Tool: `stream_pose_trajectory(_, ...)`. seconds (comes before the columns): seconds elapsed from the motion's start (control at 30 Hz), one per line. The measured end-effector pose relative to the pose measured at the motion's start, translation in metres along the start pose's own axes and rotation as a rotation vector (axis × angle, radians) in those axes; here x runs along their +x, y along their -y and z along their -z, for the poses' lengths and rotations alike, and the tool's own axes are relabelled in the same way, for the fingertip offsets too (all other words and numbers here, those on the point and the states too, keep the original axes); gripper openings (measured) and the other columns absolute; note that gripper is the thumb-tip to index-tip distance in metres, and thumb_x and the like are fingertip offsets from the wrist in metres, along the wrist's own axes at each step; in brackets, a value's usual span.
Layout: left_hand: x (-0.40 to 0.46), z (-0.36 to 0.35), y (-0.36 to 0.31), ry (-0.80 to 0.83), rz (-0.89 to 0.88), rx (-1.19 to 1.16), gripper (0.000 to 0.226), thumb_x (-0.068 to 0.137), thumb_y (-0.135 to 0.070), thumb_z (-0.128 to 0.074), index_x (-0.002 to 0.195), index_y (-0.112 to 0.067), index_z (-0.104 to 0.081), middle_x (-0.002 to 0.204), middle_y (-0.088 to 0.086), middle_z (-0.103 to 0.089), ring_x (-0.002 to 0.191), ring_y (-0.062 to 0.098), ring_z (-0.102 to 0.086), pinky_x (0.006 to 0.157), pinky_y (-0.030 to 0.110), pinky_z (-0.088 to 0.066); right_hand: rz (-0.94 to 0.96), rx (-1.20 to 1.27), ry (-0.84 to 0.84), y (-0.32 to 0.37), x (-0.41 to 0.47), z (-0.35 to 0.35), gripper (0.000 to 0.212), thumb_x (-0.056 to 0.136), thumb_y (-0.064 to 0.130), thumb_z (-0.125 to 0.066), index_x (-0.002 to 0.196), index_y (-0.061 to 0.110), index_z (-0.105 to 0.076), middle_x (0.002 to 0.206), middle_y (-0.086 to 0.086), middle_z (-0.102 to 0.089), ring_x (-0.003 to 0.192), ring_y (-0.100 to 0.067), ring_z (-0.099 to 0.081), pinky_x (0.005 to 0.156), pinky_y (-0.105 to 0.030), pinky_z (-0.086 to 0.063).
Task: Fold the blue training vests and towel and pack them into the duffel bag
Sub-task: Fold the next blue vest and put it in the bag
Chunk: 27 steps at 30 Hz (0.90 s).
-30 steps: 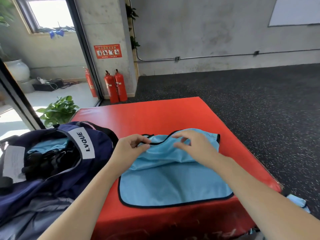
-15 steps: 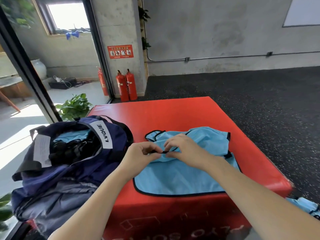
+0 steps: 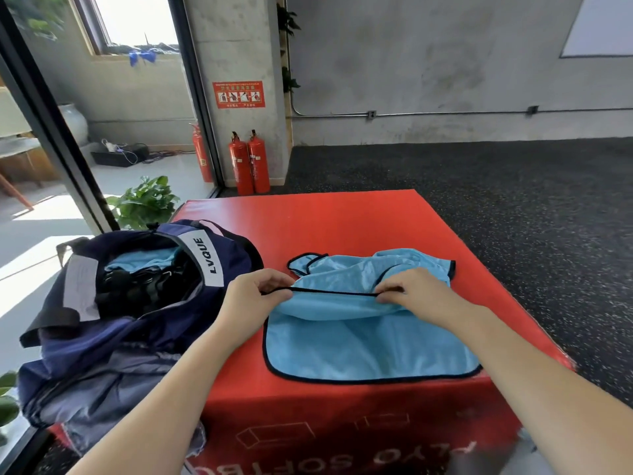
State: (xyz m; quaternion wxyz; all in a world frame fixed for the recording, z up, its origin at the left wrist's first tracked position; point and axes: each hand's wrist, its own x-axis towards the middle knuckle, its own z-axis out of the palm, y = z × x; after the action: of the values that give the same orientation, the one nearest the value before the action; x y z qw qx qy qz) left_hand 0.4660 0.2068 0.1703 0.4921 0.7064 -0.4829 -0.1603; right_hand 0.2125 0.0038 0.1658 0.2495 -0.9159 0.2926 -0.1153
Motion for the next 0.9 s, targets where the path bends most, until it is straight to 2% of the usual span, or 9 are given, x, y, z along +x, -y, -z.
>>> stream_pose_trajectory(0.13,0.000,0.006,0.010,-0.032,0.025,0.011,0.024,0.082,-0.010,-0.079,0.086,-0.034,-0.078,0.086,-0.011,-0.076,0.087,0.010,-0.071,0.087,0.034,-0.056,-0.066,-0.059,-0.035,-0.024,-0.018,0.018,0.021,0.091,0.022,-0.072,0.085,0.042,-0.071,0.082,0.029,-0.068,0.083,0.006,-0.062,0.072,-0.019,-0.044)
stream_pose_trajectory(0.2,-0.001,0.009,0.015,-0.041,0.038,0.004,0.022,0.083,-0.008,-0.079,0.087,-0.030,-0.078,0.087,-0.011,-0.076,0.087,0.010,-0.071,0.089,0.036,-0.056,-0.116,-0.056,-0.072,-0.035,-0.026,0.025,0.017,0.090,0.021,-0.073,0.089,0.037,-0.074,0.082,0.022,-0.071,0.079,0.003,-0.063,0.070,-0.019,-0.049)
stream_pose_trajectory(0.27,-0.003,0.010,0.017,-0.037,0.036,0.014,0.021,0.084,-0.007,-0.077,0.088,-0.028,-0.076,0.087,-0.011,-0.076,0.086,0.009,-0.070,0.087,0.036,-0.057,-0.155,-0.034,-0.102,-0.044,-0.036,0.030,0.014,0.090,0.018,-0.073,0.091,0.031,-0.075,0.077,0.020,-0.070,0.075,0.006,-0.062,0.064,-0.013,-0.045)
stream_pose_trajectory(0.33,-0.006,0.009,0.019,-0.035,0.020,0.048,0.020,0.085,-0.007,-0.075,0.086,-0.027,-0.075,0.085,-0.013,-0.074,0.084,0.008,-0.069,0.084,0.034,-0.056,-0.168,-0.028,-0.117,-0.053,-0.046,0.033,0.014,0.089,0.016,-0.074,0.092,0.029,-0.075,0.073,0.023,-0.067,0.073,0.010,-0.060,0.064,-0.008,-0.041)
stream_pose_trajectory(0.4,-0.007,0.008,0.021,-0.029,0.000,0.095,0.021,0.086,-0.006,-0.072,0.082,-0.027,-0.074,0.083,-0.013,-0.074,0.080,0.010,-0.068,0.080,0.032,-0.055,-0.174,-0.038,-0.127,-0.059,-0.055,0.035,0.020,0.088,0.015,-0.075,0.093,0.034,-0.072,0.080,0.022,-0.068,0.080,0.013,-0.061,0.070,-0.007,-0.042)
stream_pose_trajectory(0.47,-0.007,0.007,0.027,-0.012,-0.005,0.157,0.028,0.089,-0.005,-0.068,0.077,-0.030,-0.074,0.081,-0.013,-0.074,0.072,0.012,-0.065,0.073,0.029,-0.051,-0.184,-0.044,-0.144,-0.064,-0.063,0.037,0.025,0.088,0.015,-0.075,0.095,0.038,-0.070,0.088,0.018,-0.070,0.085,0.008,-0.064,0.080,-0.015,-0.048)
stream_pose_trajectory(0.53,-0.009,0.006,0.032,-0.005,-0.024,0.220,0.039,0.089,0.001,-0.062,0.071,-0.031,-0.074,0.083,-0.016,-0.073,0.066,0.008,-0.061,0.068,0.023,-0.047,-0.177,-0.082,-0.175,-0.066,-0.071,0.040,0.026,0.088,0.014,-0.074,0.092,0.039,-0.066,0.089,0.016,-0.070,0.086,0.002,-0.065,0.082,-0.024,-0.051)
stream_pose_trajectory(0.67,-0.017,0.003,0.034,0.014,-0.128,0.290,0.050,0.081,0.019,-0.051,0.069,-0.023,-0.076,0.094,-0.025,-0.069,0.092,-0.007,-0.062,0.080,0.001,-0.040,-0.130,-0.233,-0.244,-0.067,-0.086,0.044,0.022,0.091,0.016,-0.069,0.087,0.033,-0.055,0.082,0.013,-0.062,0.079,-0.009,-0.058,0.075,-0.036,-0.050)
stream_pose_trajectory(0.9,-0.024,0.003,0.049,0.030,-0.132,0.371,0.059,0.077,0.018,-0.051,0.073,-0.036,-0.073,0.088,-0.019,-0.072,0.092,-0.016,-0.060,0.085,-0.003,-0.036,-0.062,-0.345,-0.250,-0.076,-0.108,0.043,0.029,0.091,-0.003,-0.056,0.082,0.025,-0.059,0.081,0.018,-0.053,0.088,-0.014,-0.050,0.078,-0.033,-0.041)
